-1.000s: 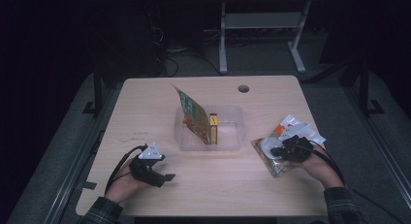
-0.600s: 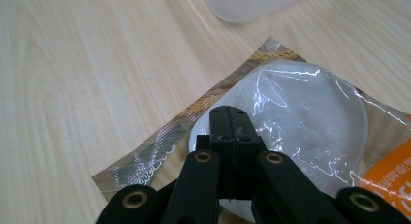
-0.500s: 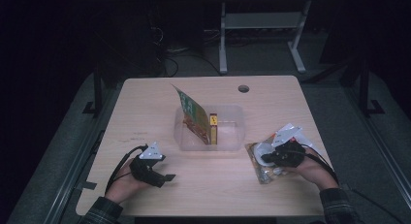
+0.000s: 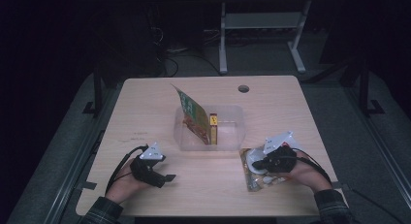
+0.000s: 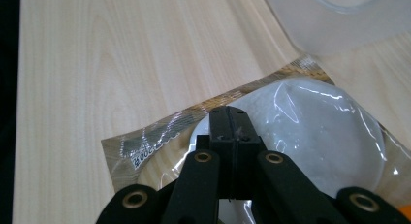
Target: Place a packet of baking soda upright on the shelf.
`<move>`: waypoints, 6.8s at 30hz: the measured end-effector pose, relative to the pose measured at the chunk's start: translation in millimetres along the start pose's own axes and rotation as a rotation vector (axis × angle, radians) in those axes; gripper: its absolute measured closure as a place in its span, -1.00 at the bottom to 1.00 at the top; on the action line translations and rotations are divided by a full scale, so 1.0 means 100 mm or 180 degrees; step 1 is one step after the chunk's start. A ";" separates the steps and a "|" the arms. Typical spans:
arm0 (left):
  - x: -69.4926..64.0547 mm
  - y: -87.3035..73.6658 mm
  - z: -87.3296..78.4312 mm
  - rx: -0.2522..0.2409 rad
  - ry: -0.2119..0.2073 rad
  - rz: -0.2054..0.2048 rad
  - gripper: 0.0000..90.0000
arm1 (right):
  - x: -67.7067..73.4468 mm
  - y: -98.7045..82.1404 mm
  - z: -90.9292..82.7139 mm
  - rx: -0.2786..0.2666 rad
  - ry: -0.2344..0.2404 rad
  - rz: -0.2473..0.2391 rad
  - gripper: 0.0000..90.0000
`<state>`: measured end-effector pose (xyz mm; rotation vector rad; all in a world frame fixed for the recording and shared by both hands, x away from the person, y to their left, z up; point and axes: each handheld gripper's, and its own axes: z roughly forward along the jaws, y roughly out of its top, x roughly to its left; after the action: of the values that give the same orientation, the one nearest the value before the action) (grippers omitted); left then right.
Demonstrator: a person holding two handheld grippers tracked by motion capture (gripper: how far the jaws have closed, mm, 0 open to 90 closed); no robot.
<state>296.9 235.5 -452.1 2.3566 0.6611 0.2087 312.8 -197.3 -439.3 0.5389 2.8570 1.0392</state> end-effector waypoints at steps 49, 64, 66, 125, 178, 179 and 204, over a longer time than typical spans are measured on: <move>-0.04 0.03 0.02 -0.0033 -0.0060 0.0050 -0.61 | 0.66 0.74 0.68 -0.0026 0.0492 -0.0786 0.99; -0.34 0.52 0.21 -0.0379 -0.0496 0.0217 -0.50 | 0.50 0.45 0.24 -0.0425 0.0024 -0.0012 0.38; -0.39 0.62 0.29 -0.0404 -0.0567 0.0249 -0.46 | 0.48 0.40 0.17 -0.0465 -0.0026 0.0132 0.26; -0.66 1.37 0.66 -0.0617 -0.0995 0.0557 0.99 | 0.57 -0.24 -0.44 -0.1097 -0.0651 0.0920 -0.37; -0.31 1.04 -0.09 -0.1249 -0.0381 -0.0100 0.99 | 0.33 0.44 0.03 -0.1648 0.0583 0.0701 0.99; -0.32 1.04 -0.07 -0.1216 -0.0364 -0.0076 0.99 | 0.35 0.46 0.01 -0.1654 0.0575 0.0649 0.99; -0.53 1.13 0.23 -0.1059 -0.0641 0.0159 0.64 | 0.54 0.53 -0.42 -0.1723 0.0264 0.0185 1.00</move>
<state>304.4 122.5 -394.9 2.0418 0.4332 0.0928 271.5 -166.6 -369.4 0.5365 2.4627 1.7902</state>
